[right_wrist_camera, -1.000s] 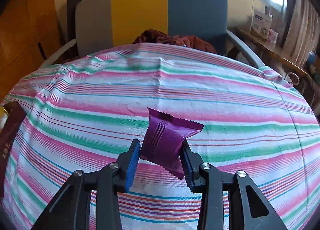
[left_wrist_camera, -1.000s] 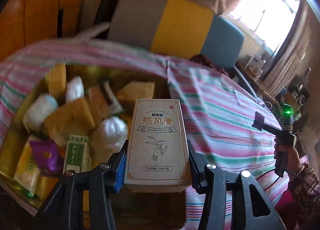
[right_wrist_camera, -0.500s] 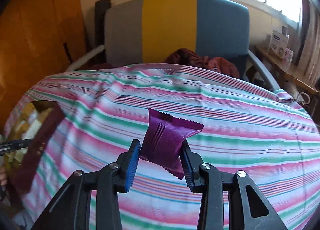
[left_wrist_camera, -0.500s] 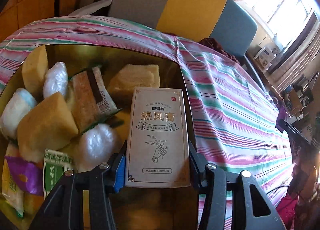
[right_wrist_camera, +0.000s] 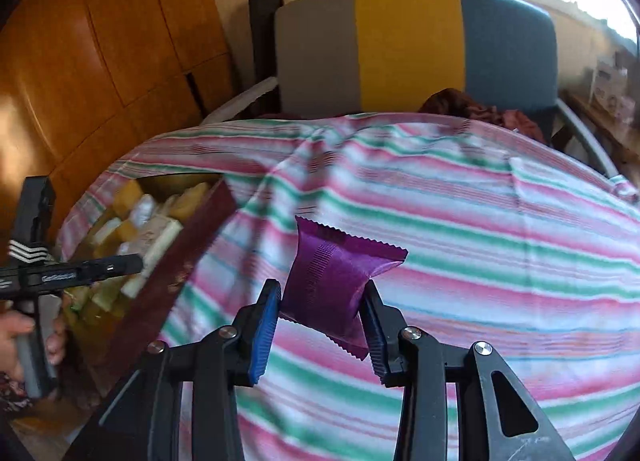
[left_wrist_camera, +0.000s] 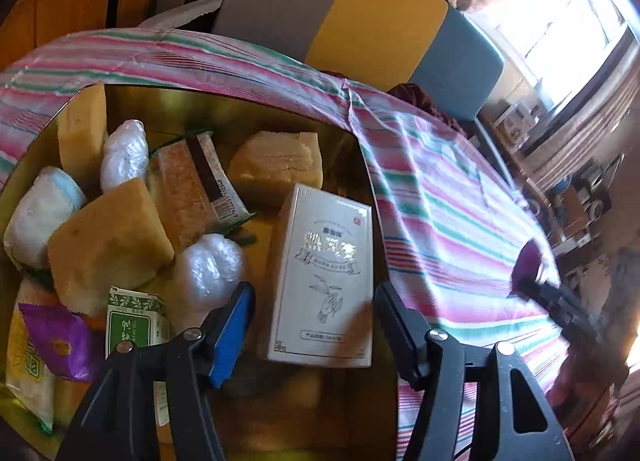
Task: Organize objects
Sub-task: 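Carry the beige box into the gold tray and open the left tool, then lower the purple packet into the tray and open the right tool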
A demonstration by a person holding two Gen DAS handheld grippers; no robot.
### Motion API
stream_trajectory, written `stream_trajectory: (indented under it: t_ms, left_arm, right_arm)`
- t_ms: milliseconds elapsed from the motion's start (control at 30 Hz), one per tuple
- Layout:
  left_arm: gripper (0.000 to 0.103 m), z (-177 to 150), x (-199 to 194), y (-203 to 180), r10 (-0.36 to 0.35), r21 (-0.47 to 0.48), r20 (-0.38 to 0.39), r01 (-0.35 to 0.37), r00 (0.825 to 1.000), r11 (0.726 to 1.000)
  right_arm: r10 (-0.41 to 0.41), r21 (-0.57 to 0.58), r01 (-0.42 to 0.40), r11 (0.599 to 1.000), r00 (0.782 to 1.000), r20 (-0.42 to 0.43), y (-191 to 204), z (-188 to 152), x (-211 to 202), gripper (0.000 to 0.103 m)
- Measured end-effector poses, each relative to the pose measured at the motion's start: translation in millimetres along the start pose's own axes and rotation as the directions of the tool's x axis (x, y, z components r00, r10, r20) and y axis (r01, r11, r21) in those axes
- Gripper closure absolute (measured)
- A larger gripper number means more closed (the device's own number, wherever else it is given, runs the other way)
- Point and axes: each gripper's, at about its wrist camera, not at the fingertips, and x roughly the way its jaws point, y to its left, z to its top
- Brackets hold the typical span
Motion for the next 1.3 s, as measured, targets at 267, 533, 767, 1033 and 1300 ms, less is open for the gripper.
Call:
stream_trajectory:
  t_ms: [267, 533, 767, 1033, 1300]
  left_arm:
    - [0.039, 3.3, -48.6, 6.9, 0.008, 0.033, 0.139, -0.013, 0.99, 0.999]
    - [0.039, -7.3, -94.8, 41.1, 0.106, 0.0, 0.238, -0.109, 0.965, 0.994]
    - [0.039, -17.5, -115.4, 65.5, 0.251, -0.039, 0.271, -0.25, 0.929, 0.967]
    - [0.039, -28.4, -129.9, 81.5, 0.348, -0.073, 0.289, -0.342, 0.892, 0.937]
    - [0.039, -42.0, -136.4, 86.9, 0.352, -0.083, 0.288, -0.343, 0.891, 0.936]
  right_arm:
    - [0.117, -0.046, -0.117, 0.992, 0.993, 0.01, 67.5, -9.3, -3.8, 0.062]
    - [0.2, -0.081, -0.202, 0.976, 0.979, -0.032, 121.0, -22.5, 8.4, 0.062]
    - [0.218, -0.194, -0.234, 0.953, 0.971, -0.101, 179.7, -32.4, 26.3, 0.062]
    - [0.185, -0.244, -0.225, 0.943, 0.967, -0.177, 212.9, -39.9, 52.0, 0.062]
    - [0.17, -0.215, -0.217, 0.952, 0.961, -0.217, 220.4, -43.4, 70.2, 0.062]
